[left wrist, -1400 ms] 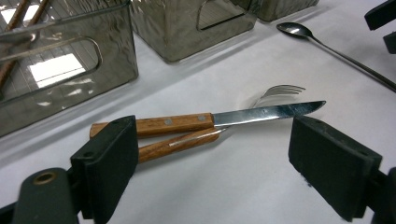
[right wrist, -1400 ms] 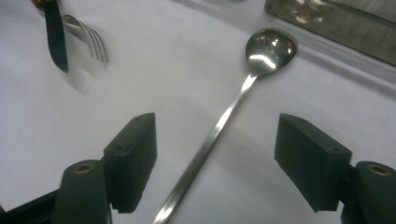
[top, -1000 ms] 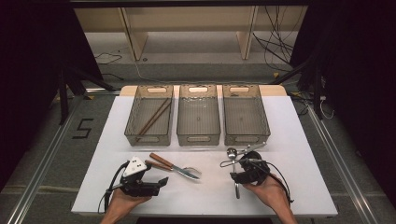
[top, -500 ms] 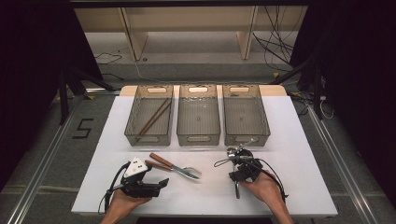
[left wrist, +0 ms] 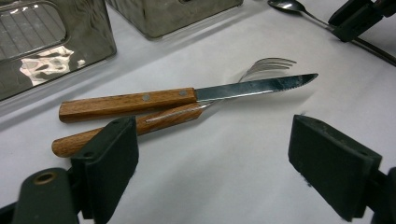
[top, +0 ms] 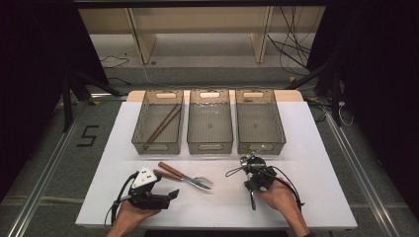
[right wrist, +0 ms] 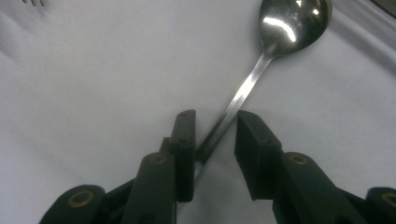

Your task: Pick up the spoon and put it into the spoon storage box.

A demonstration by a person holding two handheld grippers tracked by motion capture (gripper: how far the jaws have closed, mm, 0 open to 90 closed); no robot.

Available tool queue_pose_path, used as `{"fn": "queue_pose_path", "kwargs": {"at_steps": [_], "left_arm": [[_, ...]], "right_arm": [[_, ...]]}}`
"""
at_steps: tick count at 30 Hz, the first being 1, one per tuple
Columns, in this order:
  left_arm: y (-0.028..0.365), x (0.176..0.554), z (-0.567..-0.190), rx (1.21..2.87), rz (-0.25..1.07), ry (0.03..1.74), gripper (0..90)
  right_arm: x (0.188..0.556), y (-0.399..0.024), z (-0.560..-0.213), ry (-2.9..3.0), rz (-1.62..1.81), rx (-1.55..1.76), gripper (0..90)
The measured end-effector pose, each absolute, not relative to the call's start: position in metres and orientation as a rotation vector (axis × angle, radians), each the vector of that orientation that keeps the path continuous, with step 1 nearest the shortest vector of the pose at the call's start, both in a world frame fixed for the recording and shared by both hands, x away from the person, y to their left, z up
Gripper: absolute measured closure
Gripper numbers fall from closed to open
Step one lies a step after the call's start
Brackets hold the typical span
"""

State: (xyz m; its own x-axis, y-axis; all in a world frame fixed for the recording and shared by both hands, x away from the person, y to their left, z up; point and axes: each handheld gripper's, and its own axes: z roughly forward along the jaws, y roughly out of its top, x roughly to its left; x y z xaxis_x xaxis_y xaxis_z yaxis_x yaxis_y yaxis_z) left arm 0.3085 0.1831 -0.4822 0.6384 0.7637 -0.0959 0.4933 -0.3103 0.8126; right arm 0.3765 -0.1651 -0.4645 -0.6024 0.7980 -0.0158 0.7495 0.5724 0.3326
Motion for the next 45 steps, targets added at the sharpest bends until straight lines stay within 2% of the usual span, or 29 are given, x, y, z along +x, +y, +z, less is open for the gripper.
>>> {"fn": "queue_pose_path", "kwargs": {"at_steps": [8,10,30,45], "left_arm": [[0.182,0.309,-0.484,1.986,0.379,0.985,15.9],[0.182,0.309,-0.484,1.988,0.382,0.985,15.9],[0.180,0.307,-0.483,2.001,0.388,0.979,16.1],[0.180,0.307,-0.482,1.999,0.386,0.974,16.5]], "right_arm": [[0.379,-0.165,-0.463,2.643,0.416,1.310,74.3],[0.379,-0.166,-0.463,2.643,0.429,1.312,78.4],[0.379,-0.179,-0.455,2.616,0.426,1.373,85.0],[0.379,-0.183,-0.453,2.576,0.394,1.383,83.5]]}}
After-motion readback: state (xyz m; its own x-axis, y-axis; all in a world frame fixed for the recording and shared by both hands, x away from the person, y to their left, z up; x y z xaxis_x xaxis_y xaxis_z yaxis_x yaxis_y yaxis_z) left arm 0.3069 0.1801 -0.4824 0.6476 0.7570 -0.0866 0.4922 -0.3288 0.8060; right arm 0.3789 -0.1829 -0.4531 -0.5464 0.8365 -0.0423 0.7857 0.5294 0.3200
